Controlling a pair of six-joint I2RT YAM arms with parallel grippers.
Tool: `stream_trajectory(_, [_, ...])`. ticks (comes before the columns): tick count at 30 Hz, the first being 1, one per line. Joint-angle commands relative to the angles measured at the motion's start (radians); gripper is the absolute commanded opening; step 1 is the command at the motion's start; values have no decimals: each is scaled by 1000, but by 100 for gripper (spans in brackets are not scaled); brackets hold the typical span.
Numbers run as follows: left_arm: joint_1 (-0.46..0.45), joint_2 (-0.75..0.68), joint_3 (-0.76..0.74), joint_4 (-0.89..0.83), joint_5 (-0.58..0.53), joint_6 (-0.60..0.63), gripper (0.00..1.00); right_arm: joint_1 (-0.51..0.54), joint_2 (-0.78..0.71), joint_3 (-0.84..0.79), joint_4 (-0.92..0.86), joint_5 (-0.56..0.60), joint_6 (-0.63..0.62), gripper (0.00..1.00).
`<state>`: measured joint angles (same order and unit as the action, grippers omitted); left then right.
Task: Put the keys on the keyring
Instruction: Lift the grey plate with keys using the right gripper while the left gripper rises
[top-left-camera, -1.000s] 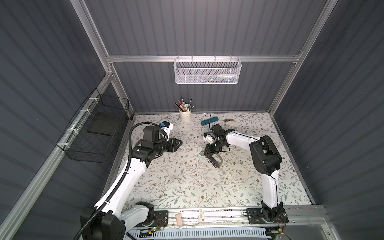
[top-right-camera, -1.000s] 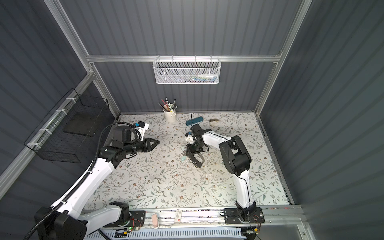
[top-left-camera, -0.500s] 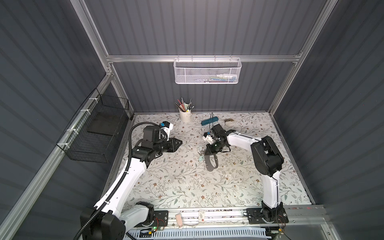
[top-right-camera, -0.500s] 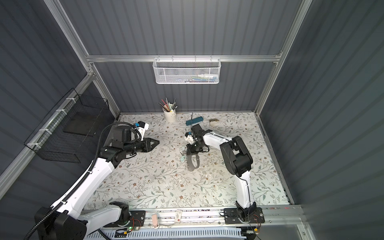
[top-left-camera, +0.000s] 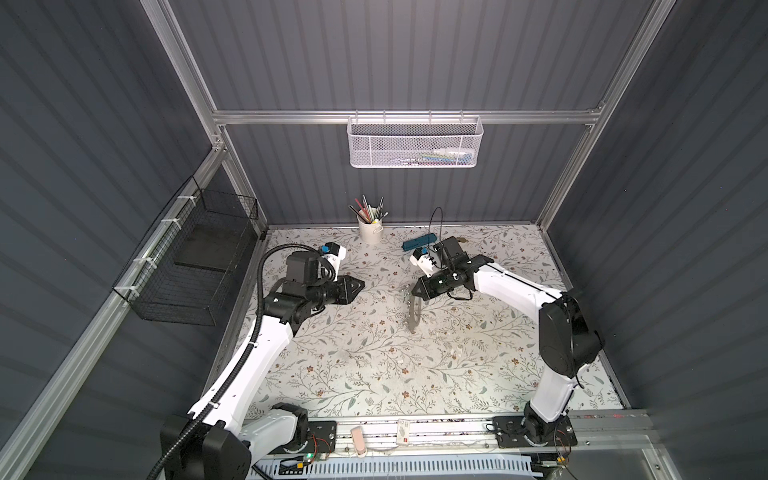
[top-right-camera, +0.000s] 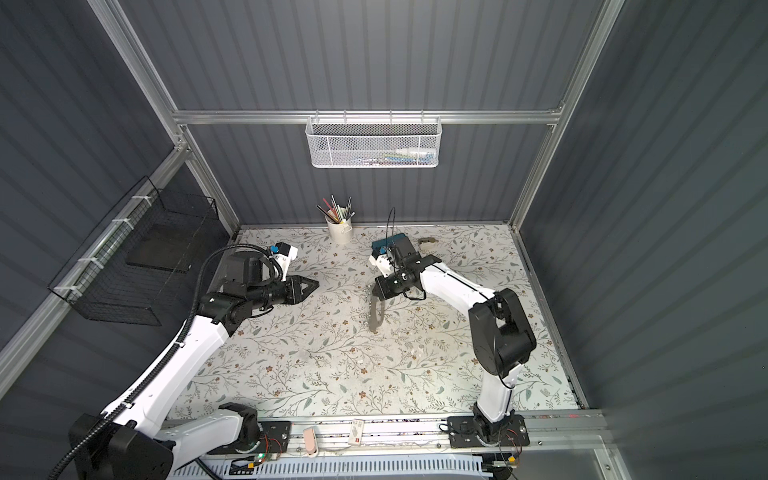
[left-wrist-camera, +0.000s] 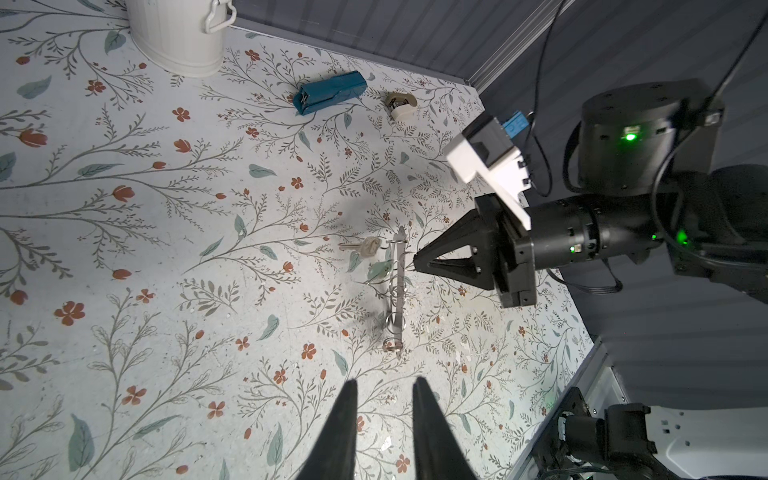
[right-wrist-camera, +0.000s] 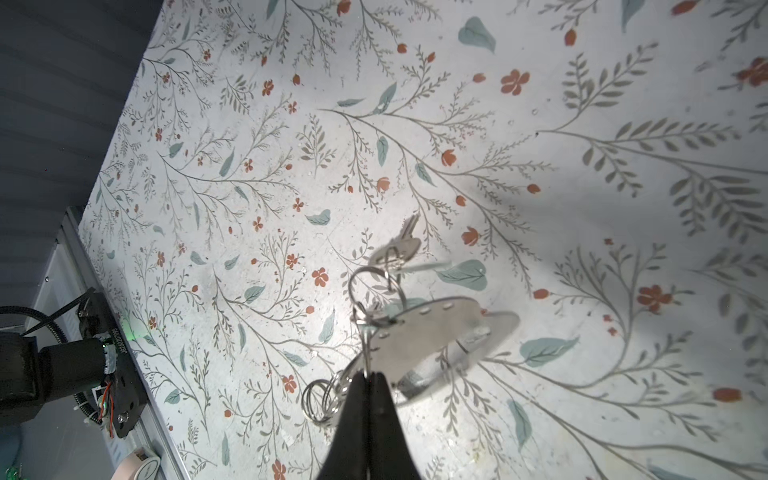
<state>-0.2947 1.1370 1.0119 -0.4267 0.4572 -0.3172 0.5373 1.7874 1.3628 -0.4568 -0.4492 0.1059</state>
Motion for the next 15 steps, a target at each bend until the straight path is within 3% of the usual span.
stream_trajectory(1, [0, -1, 62, -4, 17, 12, 25, 10, -78, 1, 28, 9, -8, 0])
stream_trajectory(8, [0, 16, 179, 22, 81, -5, 26, 23, -236, 42, 40, 7, 8, 0])
stream_trajectory(15, [0, 60, 278, 174, 214, -88, 27, 24, -362, 82, 83, -18, 53, 0])
